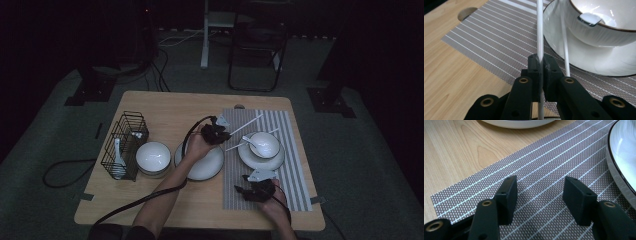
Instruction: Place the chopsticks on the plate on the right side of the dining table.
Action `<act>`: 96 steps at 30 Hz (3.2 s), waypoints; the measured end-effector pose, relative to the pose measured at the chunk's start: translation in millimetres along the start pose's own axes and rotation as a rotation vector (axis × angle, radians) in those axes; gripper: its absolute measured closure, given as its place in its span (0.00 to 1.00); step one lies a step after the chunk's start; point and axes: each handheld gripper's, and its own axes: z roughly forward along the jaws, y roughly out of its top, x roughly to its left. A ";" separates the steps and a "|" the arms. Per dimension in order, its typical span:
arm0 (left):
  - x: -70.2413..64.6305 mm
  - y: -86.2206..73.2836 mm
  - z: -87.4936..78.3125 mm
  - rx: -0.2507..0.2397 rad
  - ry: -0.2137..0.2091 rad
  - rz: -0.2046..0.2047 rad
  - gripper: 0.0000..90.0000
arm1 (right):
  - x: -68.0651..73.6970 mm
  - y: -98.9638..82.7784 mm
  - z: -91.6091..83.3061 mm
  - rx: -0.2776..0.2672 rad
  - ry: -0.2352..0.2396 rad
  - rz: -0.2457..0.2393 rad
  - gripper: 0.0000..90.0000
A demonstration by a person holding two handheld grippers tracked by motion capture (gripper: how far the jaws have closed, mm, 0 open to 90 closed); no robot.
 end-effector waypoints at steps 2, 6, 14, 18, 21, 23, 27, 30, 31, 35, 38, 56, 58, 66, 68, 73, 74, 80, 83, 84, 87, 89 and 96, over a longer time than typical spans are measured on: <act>-0.4 -0.6 2.8 0.005 -0.003 0.001 0.96 | 0.1 0.0 0.0 0.000 -0.001 -0.002 0.50; -1.6 -1.5 5.9 0.015 -0.004 0.005 0.96 | 0.1 0.0 -0.1 0.000 -0.001 -0.002 0.50; -4.1 -2.3 10.5 0.027 -0.002 0.015 0.96 | 0.1 0.0 0.0 0.000 -0.001 -0.002 0.50; -5.3 -1.7 12.6 0.031 0.001 0.017 0.96 | 0.2 0.0 -0.1 0.000 -0.001 -0.002 0.50; -6.2 -1.3 13.4 0.036 0.001 0.023 0.96 | 0.2 0.0 -0.1 0.000 -0.001 -0.002 0.50; -6.8 -0.9 13.9 0.037 -0.001 0.025 0.96 | 0.1 0.0 0.0 0.000 -0.001 -0.003 0.50; -8.0 0.2 15.6 0.039 -0.002 0.028 0.95 | 0.1 0.0 0.0 0.000 -0.001 -0.002 0.50; -8.9 0.9 17.0 0.039 -0.003 0.026 0.95 | 0.1 0.0 0.0 0.000 -0.001 -0.002 0.50; -9.4 1.3 17.4 0.037 -0.004 0.025 0.95 | 0.1 0.0 0.0 0.000 -0.001 -0.002 0.50; -11.3 3.2 18.8 0.039 -0.009 0.033 0.95 | 0.1 0.0 0.0 0.000 -0.001 -0.001 0.50; -14.1 6.2 22.4 0.043 -0.012 0.042 0.95 | 0.1 0.0 0.0 0.000 -0.001 -0.002 0.50; -19.8 8.2 31.4 0.047 -0.031 0.032 0.95 | 0.1 0.0 0.0 0.000 -0.001 -0.002 0.50; -20.3 8.9 31.8 0.050 -0.033 0.038 0.95 | 0.2 0.0 0.0 0.000 -0.001 -0.002 0.50; -20.0 7.4 30.4 0.050 -0.043 0.034 0.91 | 0.2 0.0 0.0 0.000 -0.002 -0.003 0.50; -19.6 6.8 29.2 0.044 -0.046 0.031 0.90 | 0.1 0.0 0.0 0.000 -0.001 -0.002 0.50; -18.5 6.9 24.1 0.036 -0.048 0.027 0.89 | 0.2 0.0 -0.1 0.000 -0.002 -0.002 0.50; -18.1 6.9 22.7 0.038 -0.048 0.028 0.89 | 0.1 0.0 0.0 0.000 -0.001 -0.003 0.50; -13.5 4.3 9.3 0.009 -0.056 -0.011 0.87 | 0.2 0.0 0.0 0.000 -0.002 -0.003 0.50; -10.6 3.1 2.9 -0.004 -0.058 -0.029 0.87 | 0.1 0.0 0.0 0.000 -0.001 -0.002 0.50; -10.0 2.6 1.5 -0.001 -0.056 -0.030 0.87 | 0.1 0.0 0.0 0.000 -0.001 -0.002 0.50; -9.7 0.0 -0.9 0.015 -0.064 -0.026 0.86 | 0.1 0.0 0.0 0.000 -0.001 -0.001 0.50; -10.8 -2.6 -1.6 0.031 -0.072 -0.022 0.86 | 0.1 0.0 0.0 0.000 -0.001 -0.001 0.50; -12.8 -10.3 -3.3 0.045 -0.084 -0.020 0.86 | -0.1 0.0 0.0 0.000 0.000 0.001 0.50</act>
